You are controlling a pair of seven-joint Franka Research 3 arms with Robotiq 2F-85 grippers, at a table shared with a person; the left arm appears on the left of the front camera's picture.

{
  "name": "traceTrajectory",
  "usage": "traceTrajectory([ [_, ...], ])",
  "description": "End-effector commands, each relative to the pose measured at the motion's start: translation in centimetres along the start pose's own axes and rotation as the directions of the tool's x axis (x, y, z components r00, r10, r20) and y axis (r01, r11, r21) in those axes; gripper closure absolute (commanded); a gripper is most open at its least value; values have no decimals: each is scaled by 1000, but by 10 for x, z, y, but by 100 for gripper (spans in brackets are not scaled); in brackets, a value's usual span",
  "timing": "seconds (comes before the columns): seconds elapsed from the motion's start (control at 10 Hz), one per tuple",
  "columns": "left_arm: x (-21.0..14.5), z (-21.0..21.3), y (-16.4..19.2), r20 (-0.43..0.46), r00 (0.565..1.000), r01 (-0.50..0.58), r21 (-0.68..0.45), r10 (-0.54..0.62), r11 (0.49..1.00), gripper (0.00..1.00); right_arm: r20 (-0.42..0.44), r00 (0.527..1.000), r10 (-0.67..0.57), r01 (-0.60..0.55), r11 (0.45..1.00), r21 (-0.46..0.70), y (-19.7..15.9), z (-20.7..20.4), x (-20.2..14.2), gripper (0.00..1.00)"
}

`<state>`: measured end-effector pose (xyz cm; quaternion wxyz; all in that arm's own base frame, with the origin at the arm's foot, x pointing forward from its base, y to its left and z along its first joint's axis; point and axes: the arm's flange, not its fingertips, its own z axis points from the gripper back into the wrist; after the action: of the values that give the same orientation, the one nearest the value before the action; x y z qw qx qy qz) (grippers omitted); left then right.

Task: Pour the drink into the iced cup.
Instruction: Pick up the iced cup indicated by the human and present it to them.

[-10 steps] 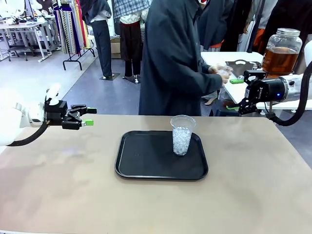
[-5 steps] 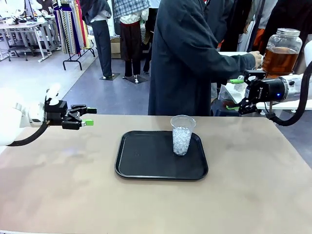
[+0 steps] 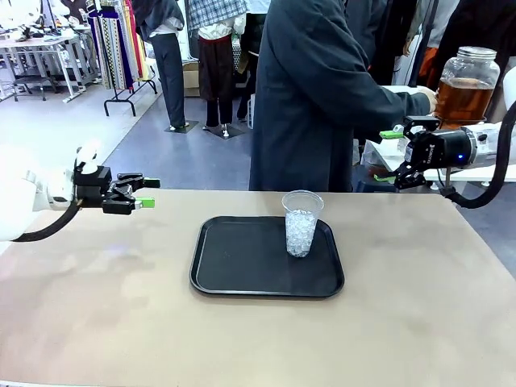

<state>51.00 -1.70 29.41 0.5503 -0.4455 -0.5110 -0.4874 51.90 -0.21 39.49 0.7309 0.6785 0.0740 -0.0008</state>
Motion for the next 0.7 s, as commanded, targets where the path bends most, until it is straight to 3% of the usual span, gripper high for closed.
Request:
traceTrajectory([
  [0.0, 2, -1, 0, 6, 1000, -4, -1, 4, 1000, 0, 3, 1000, 6, -6, 1000, 1, 1, 0, -1, 0],
  [0.6, 2, -1, 0, 6, 1000, -4, -1, 4, 1000, 0, 3, 1000, 6, -6, 1000, 1, 1, 0, -1, 0],
])
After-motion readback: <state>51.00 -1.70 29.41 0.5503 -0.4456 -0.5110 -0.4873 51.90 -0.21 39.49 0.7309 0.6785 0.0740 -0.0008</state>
